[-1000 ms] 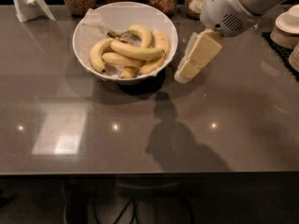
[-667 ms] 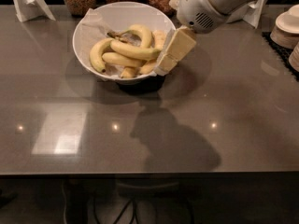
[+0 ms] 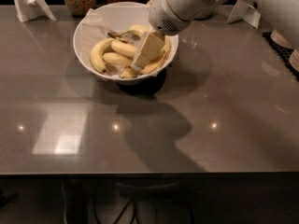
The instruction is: Pick banana from white bowl
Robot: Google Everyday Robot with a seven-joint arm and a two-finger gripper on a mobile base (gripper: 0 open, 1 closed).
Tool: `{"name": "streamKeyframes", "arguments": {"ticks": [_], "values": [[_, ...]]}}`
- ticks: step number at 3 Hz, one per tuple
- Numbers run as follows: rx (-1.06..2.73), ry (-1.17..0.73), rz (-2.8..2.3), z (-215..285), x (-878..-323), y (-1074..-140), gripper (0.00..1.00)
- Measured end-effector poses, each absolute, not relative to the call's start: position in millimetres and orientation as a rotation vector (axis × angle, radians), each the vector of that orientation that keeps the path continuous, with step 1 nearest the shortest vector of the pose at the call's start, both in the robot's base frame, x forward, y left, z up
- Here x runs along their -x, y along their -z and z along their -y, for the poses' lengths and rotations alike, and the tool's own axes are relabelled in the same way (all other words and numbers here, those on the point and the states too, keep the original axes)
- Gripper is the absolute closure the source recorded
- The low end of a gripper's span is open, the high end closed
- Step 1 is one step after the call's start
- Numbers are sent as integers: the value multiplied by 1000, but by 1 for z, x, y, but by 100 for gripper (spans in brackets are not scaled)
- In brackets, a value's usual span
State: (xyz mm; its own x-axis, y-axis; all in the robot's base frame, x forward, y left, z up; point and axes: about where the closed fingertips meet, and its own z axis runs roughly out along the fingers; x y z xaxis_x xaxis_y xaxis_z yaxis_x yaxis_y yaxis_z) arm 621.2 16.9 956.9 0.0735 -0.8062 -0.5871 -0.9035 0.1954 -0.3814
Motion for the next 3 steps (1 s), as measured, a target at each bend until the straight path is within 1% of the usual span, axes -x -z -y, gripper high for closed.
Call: {"name": "streamKeyframes", "arguments": {"ticks": [2,3], "values": [[1659,-173,-1784,-28,-644,-906,0],[1674,-171,-1806,-27,-646,-892,14]]}}
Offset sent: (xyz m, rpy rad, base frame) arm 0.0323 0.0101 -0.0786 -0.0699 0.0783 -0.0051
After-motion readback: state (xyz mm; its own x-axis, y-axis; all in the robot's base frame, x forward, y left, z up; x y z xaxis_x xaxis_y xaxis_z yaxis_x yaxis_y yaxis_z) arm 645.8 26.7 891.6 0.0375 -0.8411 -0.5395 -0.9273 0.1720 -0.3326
